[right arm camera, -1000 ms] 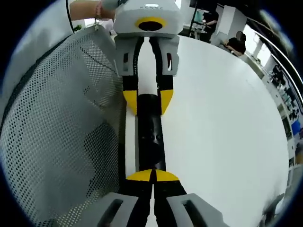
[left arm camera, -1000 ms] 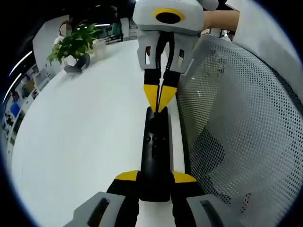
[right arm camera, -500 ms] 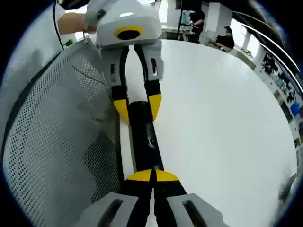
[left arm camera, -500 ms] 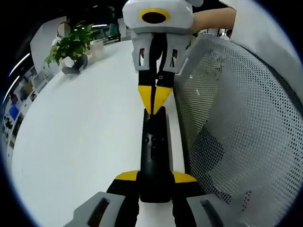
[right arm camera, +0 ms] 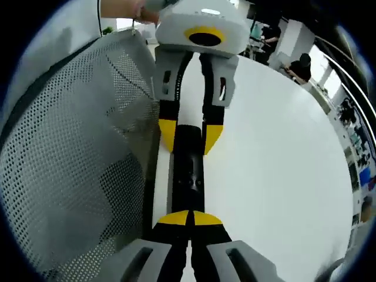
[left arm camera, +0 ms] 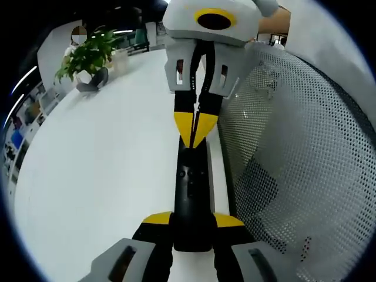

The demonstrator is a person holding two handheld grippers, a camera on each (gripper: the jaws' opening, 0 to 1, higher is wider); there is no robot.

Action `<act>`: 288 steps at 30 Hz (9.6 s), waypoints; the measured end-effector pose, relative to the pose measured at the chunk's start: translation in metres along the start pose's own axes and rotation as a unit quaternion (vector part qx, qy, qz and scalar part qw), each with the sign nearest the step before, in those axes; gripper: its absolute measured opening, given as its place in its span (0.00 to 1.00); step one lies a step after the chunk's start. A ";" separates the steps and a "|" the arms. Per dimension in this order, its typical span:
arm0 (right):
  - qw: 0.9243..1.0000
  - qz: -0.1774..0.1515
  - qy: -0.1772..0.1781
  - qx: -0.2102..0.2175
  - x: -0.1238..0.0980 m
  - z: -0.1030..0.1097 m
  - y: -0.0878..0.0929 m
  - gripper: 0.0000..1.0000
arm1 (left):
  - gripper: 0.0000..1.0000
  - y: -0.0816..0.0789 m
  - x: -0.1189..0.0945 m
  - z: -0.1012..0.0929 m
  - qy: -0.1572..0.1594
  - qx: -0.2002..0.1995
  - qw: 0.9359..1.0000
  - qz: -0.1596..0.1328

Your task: Press the specified remote control buttons in sequence, fully releasing each button before pressing the next.

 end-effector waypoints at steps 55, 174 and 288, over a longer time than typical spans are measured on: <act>0.987 -0.093 -0.024 0.132 0.000 -0.003 -0.001 0.06 | 0.24 0.003 0.000 -0.002 -0.010 -0.007 0.999 -0.045; 0.992 -0.003 -0.012 0.127 0.011 -0.003 -0.024 0.00 | 0.24 0.004 0.000 -0.001 -0.023 -0.022 0.997 -0.068; 0.986 -0.054 -0.005 0.160 0.006 0.000 -0.011 0.00 | 0.24 0.003 0.001 -0.001 -0.018 -0.021 0.997 -0.070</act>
Point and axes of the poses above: the point that each gripper's makers call its tool centre point, and the gripper's own axes: x roughly forward along the fingers, z roughly to its left, y roughly out of its underside, the point moved 5 cm from there along -x, roughly backward along the fingers, and after that the axes turned 5 degrees about x, right-handed, at the moved point
